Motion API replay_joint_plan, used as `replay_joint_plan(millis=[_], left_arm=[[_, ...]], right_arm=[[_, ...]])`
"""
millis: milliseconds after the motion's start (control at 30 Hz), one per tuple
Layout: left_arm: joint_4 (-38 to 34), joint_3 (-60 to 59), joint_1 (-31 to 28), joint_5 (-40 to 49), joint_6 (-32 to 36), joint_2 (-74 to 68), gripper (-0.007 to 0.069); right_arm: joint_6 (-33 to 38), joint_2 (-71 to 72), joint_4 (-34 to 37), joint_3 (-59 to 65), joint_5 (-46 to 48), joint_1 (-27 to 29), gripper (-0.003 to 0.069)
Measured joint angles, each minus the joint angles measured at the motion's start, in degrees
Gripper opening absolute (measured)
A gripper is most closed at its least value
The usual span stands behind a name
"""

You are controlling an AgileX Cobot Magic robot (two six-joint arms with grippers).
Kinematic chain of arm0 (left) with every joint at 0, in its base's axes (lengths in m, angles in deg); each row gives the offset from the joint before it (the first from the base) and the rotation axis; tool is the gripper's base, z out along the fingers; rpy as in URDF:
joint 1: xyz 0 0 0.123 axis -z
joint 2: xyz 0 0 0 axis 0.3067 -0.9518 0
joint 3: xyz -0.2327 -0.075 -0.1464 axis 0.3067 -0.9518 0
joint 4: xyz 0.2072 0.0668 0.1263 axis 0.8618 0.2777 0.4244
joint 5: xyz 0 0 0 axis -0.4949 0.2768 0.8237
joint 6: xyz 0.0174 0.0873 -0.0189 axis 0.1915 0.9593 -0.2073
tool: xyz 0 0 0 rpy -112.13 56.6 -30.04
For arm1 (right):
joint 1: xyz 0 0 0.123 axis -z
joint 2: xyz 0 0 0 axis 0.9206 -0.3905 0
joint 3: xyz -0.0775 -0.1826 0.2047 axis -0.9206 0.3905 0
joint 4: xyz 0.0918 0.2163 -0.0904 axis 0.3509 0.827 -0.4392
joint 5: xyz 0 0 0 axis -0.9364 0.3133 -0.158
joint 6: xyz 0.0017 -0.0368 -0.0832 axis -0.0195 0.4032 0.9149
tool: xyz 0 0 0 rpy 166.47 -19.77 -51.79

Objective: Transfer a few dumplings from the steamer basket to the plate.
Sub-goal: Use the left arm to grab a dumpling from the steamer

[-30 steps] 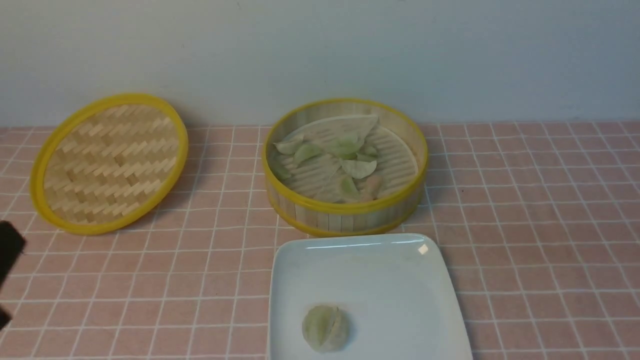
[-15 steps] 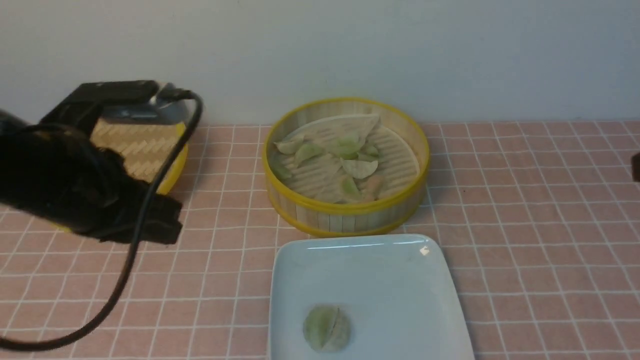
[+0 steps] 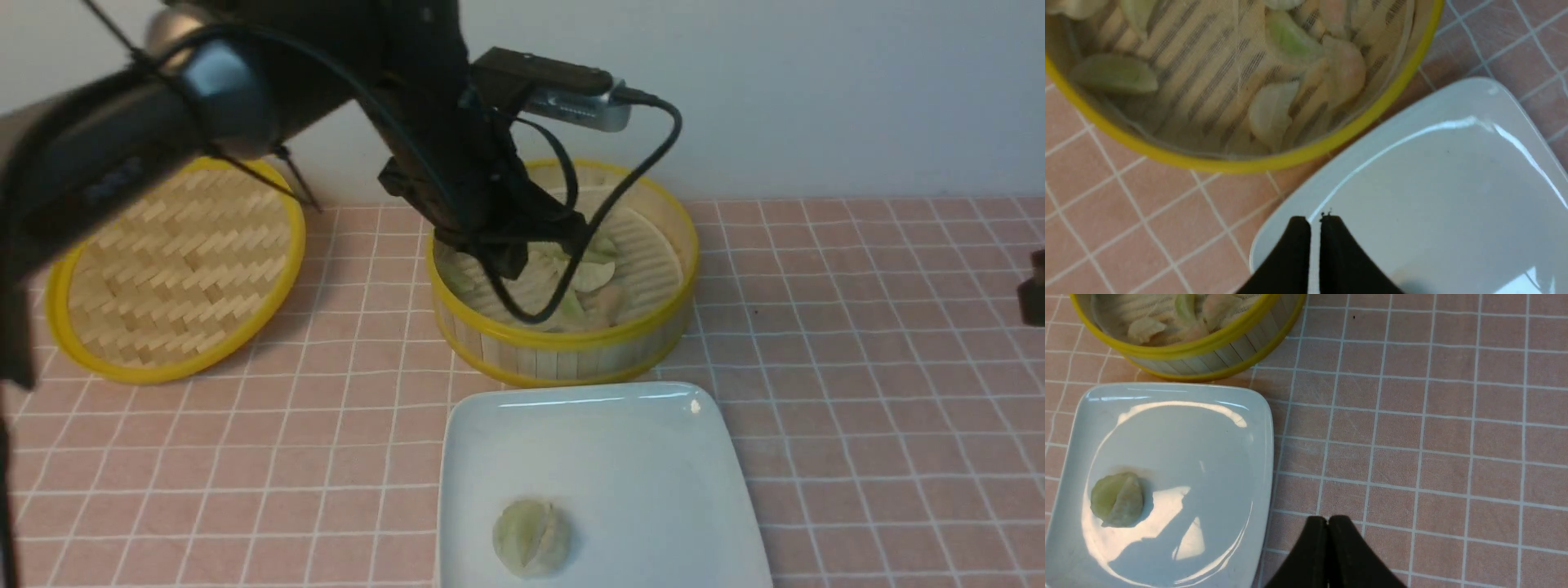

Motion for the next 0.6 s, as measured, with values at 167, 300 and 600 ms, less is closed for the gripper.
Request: replay_joint_plan(millis=[167,300,600], left_arm=[[0.73,11.27,0.18,2.64,-0.35,-10.98,0.0188],[1.45,19.11,0.18,2.64,-0.92,-18.78,0.0349],[3.32,23.53,0.18,-1.56,-1.60,-26.73,0.0498]], right_arm=[[0.00,0.00,0.00,0.00,0.06,0.00,-0.0010],[0.00,0.00,0.00,0.00,0.17,0.00,-0.0009],[0.10,0.00,0.00,0.00,0.22,0.00,-0.0009]])
